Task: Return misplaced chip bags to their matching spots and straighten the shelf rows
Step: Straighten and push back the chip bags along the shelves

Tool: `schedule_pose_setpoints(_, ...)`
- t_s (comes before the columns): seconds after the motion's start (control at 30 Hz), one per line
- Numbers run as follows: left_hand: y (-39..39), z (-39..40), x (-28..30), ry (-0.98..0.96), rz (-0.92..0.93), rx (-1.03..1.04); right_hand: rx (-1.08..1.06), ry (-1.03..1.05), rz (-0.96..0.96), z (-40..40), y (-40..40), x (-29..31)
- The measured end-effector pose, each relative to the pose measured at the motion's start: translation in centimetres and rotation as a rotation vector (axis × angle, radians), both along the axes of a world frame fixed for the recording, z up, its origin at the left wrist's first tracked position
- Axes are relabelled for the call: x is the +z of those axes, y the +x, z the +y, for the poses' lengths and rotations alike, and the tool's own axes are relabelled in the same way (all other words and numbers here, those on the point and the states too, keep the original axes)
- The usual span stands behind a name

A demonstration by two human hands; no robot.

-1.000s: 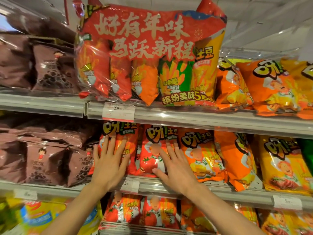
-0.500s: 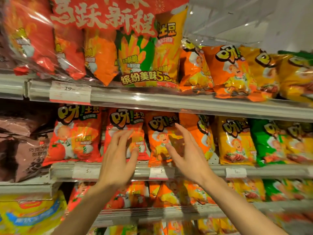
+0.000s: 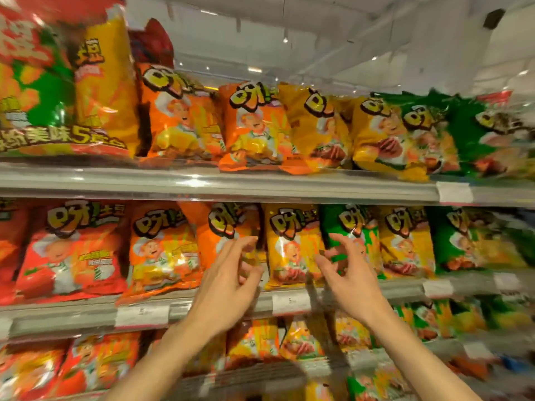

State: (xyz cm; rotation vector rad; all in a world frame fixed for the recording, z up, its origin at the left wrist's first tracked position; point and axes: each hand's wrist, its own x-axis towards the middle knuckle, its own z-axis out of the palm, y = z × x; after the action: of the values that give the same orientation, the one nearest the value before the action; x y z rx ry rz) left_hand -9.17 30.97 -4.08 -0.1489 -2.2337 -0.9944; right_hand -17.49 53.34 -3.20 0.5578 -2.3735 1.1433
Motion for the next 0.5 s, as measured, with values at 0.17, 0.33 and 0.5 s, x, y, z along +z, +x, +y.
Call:
schedule_pose_setpoints(0.17, -5.4, 6.4, -0.9, -0.122, -0.032, 0.106, -0.086, 0.004, 0.005, 7.6, -5.1, -0.4)
schedule_pose_setpoints(0.33, -9.2, 8.8, -1.9, -0.085, -0.217, 0.251, -0.069, 0.113, -0.044, 10.7, -8.5, -0.4)
schedule_pose_setpoints(0.5, -10.3, 9.6, -2.0, -0.011, -0.313, 0.227, 0.049, 0.039, -0.226, 11.0, -11.5, -2.0)
